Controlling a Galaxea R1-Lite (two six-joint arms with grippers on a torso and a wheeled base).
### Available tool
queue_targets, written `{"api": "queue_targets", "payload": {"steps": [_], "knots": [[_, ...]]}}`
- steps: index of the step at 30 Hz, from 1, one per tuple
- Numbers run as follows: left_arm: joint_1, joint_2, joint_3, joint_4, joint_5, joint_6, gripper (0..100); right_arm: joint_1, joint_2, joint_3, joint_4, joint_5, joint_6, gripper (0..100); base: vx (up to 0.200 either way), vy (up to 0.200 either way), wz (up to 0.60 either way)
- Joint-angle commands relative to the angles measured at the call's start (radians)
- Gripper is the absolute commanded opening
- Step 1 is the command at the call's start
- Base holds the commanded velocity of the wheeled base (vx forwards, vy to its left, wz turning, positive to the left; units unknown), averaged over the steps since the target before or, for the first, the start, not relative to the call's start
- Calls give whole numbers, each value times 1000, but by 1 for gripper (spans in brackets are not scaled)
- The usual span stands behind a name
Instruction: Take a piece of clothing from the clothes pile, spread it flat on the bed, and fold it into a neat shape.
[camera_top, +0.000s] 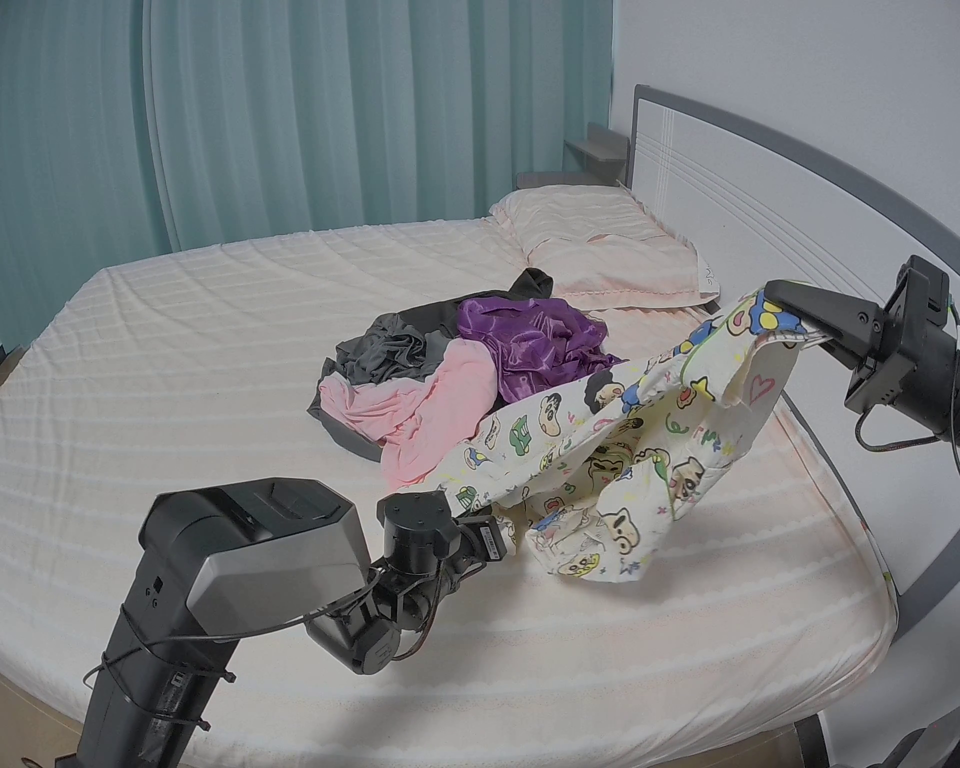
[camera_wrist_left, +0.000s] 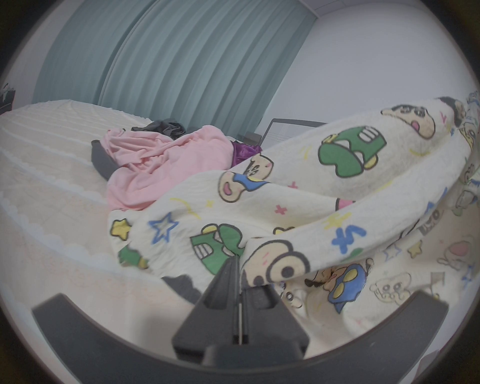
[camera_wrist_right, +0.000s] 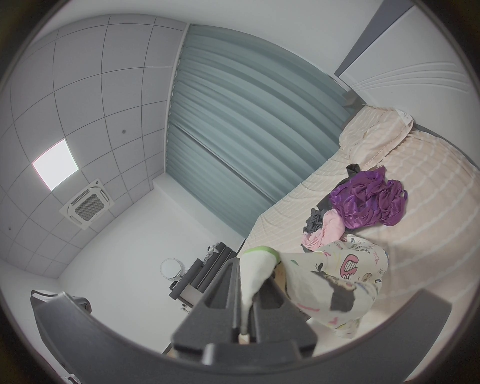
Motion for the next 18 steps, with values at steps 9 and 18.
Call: {"api": "queue_targets", "payload": {"steps": [9, 18], "knots": [[30, -308, 372, -34, -8, 21, 0, -72, 33, 53, -2, 0, -8, 0, 0, 0, 0], [53, -711, 561, 0, 0, 25, 0, -57, 177, 165, -2, -37, -120, 0, 0, 0, 0]]}}
